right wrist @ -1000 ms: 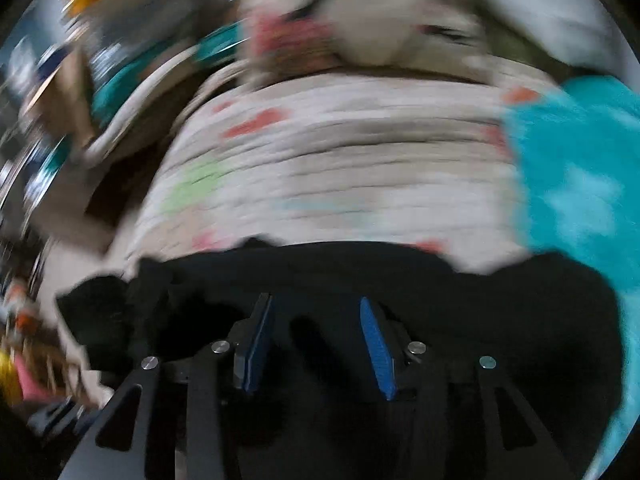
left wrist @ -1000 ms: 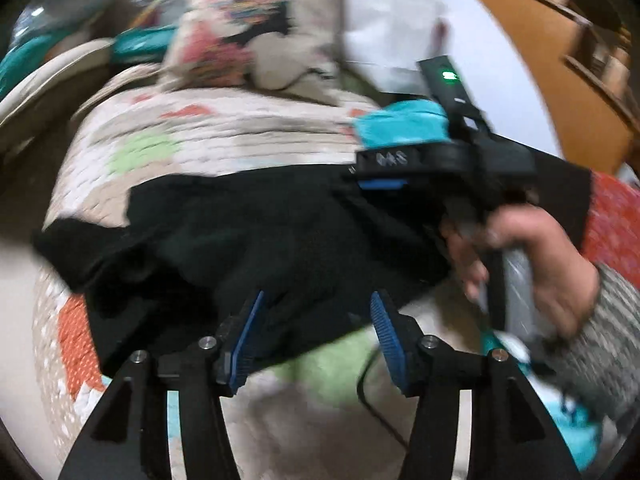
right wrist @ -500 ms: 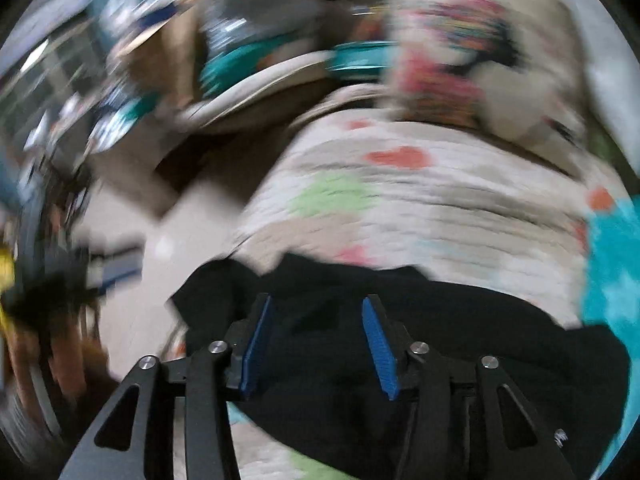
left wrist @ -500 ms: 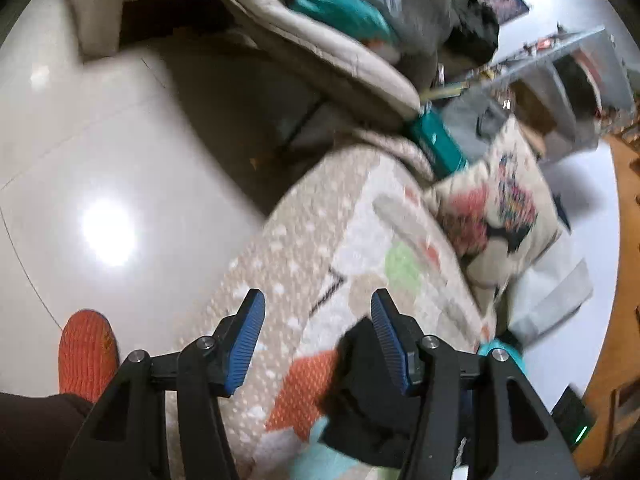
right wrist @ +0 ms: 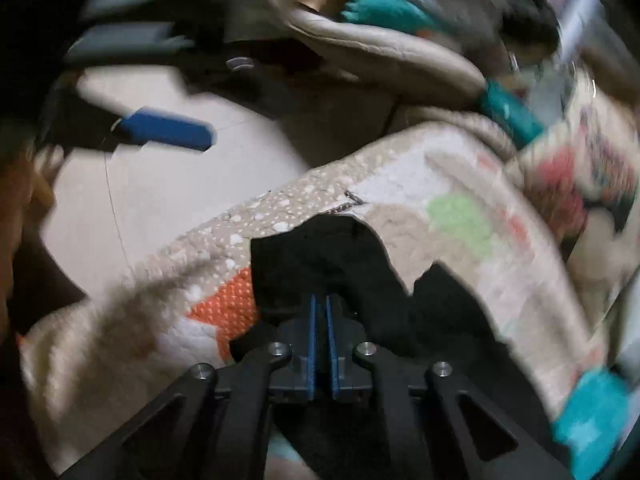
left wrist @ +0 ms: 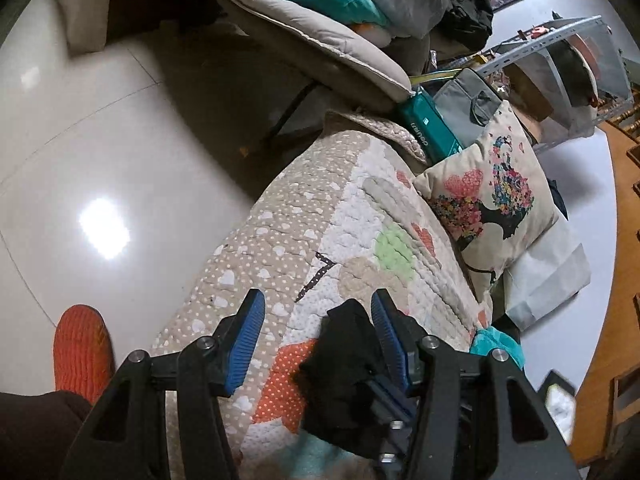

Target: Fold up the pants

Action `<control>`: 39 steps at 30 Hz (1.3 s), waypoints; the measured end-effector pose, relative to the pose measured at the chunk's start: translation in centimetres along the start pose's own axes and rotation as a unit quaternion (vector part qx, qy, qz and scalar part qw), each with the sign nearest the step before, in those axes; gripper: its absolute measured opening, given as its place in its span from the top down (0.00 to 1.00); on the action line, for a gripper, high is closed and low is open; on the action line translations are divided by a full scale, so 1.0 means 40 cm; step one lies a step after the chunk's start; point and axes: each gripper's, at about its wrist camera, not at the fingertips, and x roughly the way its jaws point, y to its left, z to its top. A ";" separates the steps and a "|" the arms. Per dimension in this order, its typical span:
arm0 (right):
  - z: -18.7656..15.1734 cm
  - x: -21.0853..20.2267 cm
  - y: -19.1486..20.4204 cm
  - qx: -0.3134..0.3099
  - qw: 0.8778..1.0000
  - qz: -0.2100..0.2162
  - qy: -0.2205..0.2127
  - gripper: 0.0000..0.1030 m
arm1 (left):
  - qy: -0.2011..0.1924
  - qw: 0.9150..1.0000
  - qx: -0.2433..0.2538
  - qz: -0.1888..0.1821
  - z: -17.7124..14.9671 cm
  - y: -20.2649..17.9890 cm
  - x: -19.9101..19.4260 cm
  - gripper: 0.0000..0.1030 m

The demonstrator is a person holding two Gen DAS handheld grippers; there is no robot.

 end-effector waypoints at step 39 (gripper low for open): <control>-0.118 0.025 -0.389 0.267 0.961 -0.048 0.044 0.85 | 0.197 0.965 0.167 -0.039 -0.305 -0.181 0.215 0.78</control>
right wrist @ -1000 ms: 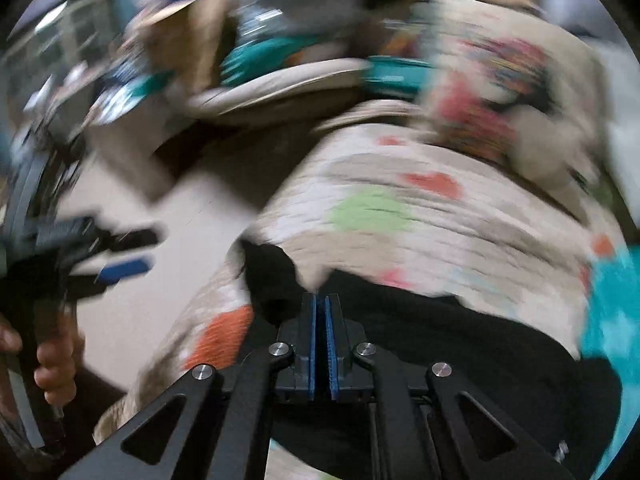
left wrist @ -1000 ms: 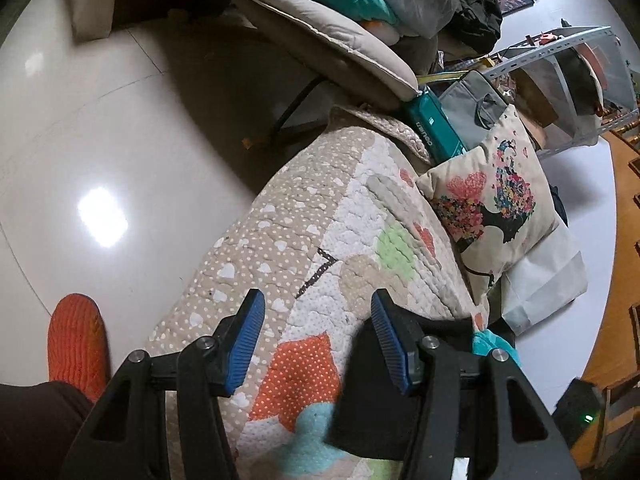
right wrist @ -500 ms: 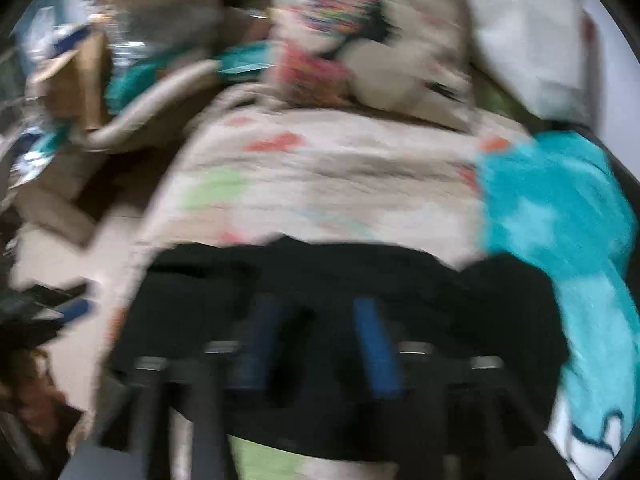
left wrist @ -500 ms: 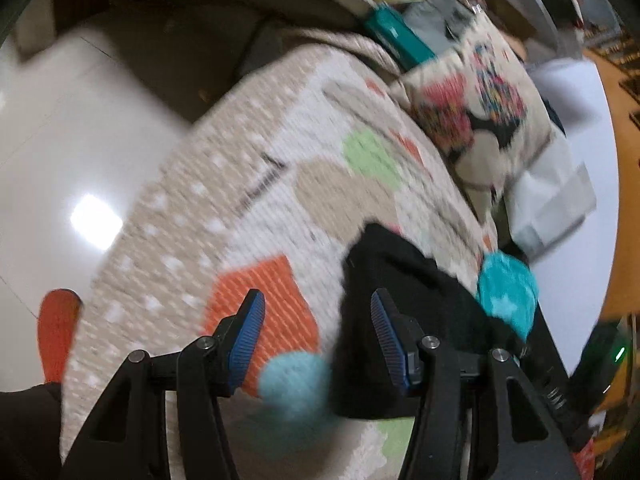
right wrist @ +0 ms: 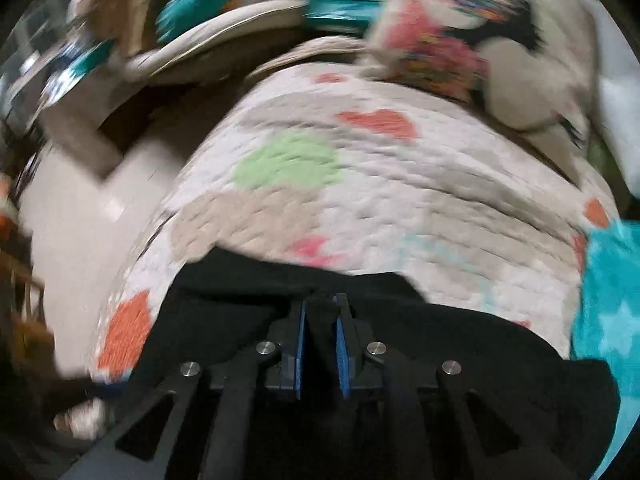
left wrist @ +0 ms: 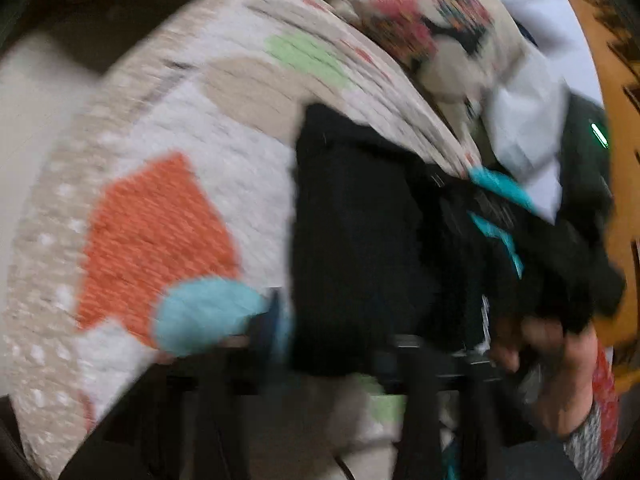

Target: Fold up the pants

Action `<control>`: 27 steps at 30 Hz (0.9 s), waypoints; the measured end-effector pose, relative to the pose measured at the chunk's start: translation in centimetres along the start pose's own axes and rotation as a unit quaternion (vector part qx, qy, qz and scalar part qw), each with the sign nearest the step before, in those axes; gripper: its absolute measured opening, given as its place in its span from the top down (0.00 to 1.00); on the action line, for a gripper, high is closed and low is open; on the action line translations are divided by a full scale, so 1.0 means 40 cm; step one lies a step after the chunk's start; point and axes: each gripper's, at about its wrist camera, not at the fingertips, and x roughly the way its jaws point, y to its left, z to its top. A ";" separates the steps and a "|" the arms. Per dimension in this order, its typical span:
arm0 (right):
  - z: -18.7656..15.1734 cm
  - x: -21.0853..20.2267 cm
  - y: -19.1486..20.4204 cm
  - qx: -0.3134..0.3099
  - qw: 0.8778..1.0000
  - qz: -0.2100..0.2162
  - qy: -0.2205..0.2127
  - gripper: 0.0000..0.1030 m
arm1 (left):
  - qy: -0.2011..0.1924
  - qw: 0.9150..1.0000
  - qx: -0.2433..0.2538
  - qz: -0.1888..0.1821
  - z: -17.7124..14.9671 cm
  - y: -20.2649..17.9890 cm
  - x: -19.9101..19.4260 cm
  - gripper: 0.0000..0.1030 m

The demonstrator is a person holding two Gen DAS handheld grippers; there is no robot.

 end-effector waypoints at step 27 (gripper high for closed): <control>0.078 0.076 0.263 -0.213 0.970 0.032 0.108 0.26 | -0.045 0.998 -0.005 0.032 -0.045 -0.008 0.004 0.70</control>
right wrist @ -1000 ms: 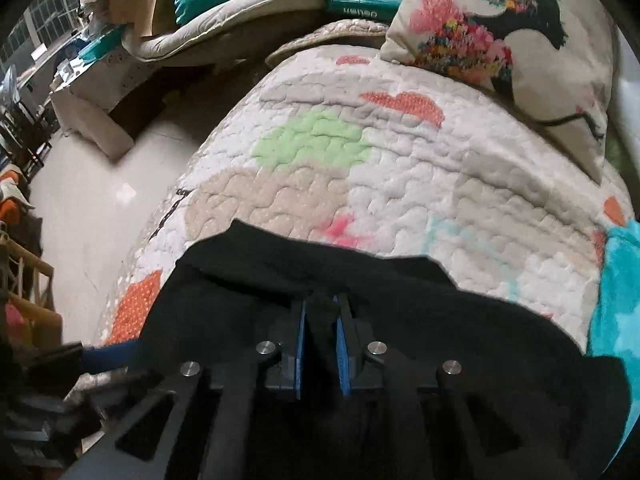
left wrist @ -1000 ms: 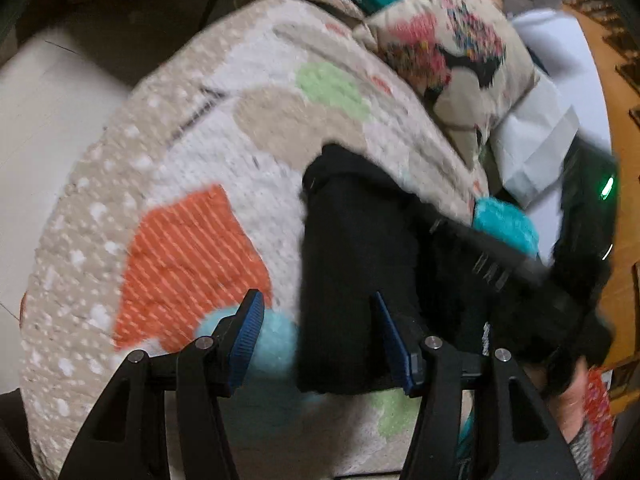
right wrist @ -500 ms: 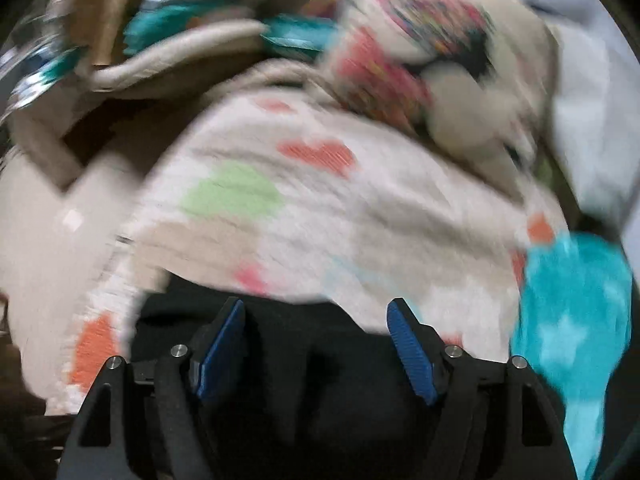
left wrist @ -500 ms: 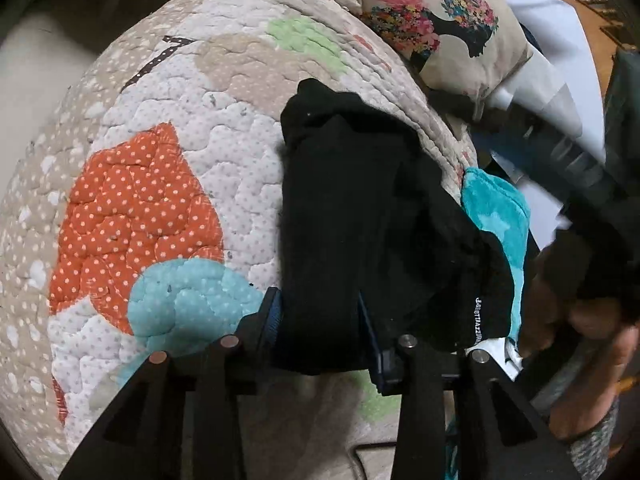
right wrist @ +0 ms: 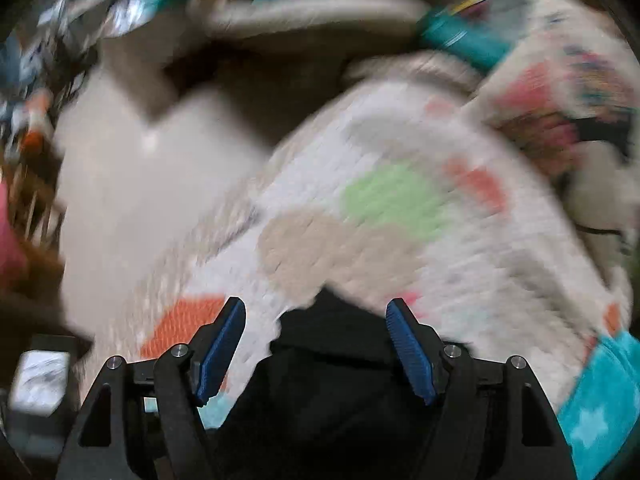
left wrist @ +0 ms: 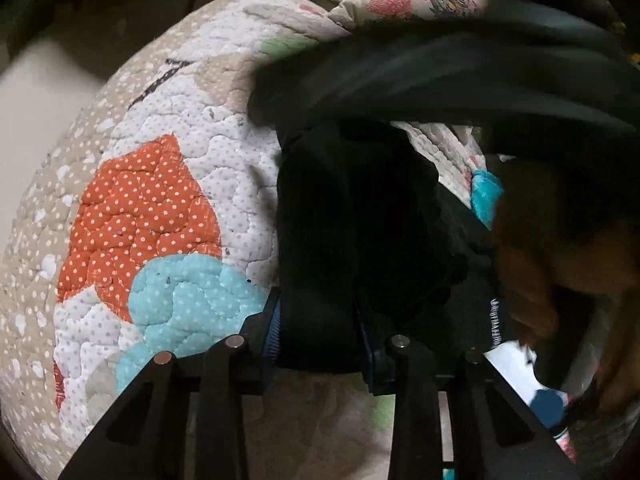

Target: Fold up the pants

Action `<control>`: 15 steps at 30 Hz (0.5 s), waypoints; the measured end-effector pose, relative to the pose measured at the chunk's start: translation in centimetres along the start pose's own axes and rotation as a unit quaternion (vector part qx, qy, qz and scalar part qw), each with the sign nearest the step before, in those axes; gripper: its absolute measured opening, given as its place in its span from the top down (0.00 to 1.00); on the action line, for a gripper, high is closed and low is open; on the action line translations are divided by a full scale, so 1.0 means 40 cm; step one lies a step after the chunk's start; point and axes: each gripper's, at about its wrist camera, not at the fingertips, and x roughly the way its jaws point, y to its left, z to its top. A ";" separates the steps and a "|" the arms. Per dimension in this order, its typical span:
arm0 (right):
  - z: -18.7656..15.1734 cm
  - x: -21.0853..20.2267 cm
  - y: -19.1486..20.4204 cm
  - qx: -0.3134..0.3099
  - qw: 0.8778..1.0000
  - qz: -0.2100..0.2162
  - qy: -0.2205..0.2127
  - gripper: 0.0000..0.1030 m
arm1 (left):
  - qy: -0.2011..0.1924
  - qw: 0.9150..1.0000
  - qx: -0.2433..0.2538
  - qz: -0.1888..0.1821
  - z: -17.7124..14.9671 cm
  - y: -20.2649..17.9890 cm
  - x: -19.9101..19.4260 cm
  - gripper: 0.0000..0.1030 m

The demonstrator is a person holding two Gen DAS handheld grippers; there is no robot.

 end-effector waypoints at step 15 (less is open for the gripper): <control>0.109 -0.008 0.005 0.115 0.990 0.070 -0.032 0.82 | -0.021 0.996 -0.080 0.021 0.101 0.130 -0.110 0.85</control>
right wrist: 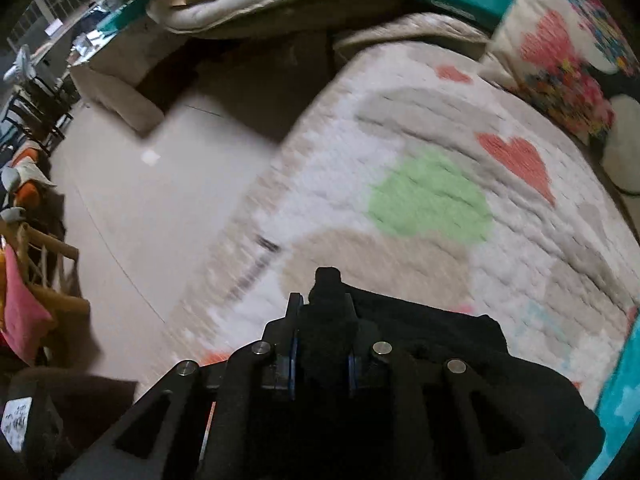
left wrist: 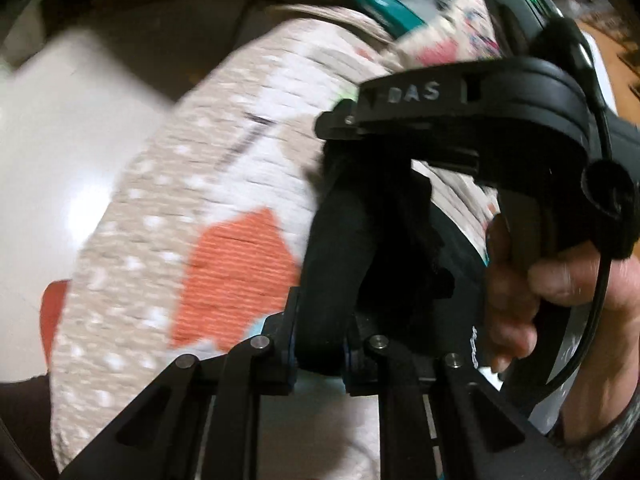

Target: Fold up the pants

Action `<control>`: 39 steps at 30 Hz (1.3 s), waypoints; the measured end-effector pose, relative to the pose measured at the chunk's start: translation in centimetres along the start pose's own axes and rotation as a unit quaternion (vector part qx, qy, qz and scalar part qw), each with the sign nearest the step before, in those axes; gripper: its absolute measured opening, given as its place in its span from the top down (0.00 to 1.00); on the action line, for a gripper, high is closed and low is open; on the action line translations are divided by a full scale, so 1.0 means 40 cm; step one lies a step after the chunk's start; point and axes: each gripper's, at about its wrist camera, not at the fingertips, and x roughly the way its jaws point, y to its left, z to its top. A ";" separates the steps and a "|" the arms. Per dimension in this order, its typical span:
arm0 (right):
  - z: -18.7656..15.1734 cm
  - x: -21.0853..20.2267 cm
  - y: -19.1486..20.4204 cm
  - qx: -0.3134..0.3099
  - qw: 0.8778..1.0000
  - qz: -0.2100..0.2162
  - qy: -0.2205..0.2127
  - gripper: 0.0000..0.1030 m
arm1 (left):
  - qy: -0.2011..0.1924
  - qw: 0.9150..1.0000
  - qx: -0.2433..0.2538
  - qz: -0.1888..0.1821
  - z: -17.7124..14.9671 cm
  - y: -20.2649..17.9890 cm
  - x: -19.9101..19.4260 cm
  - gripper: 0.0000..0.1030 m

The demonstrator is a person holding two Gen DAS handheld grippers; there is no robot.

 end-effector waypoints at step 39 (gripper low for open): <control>-0.282 -0.228 -0.234 0.122 0.979 -0.067 -0.146 0.40 | -0.057 0.993 -0.095 0.044 0.018 0.084 -0.070 0.69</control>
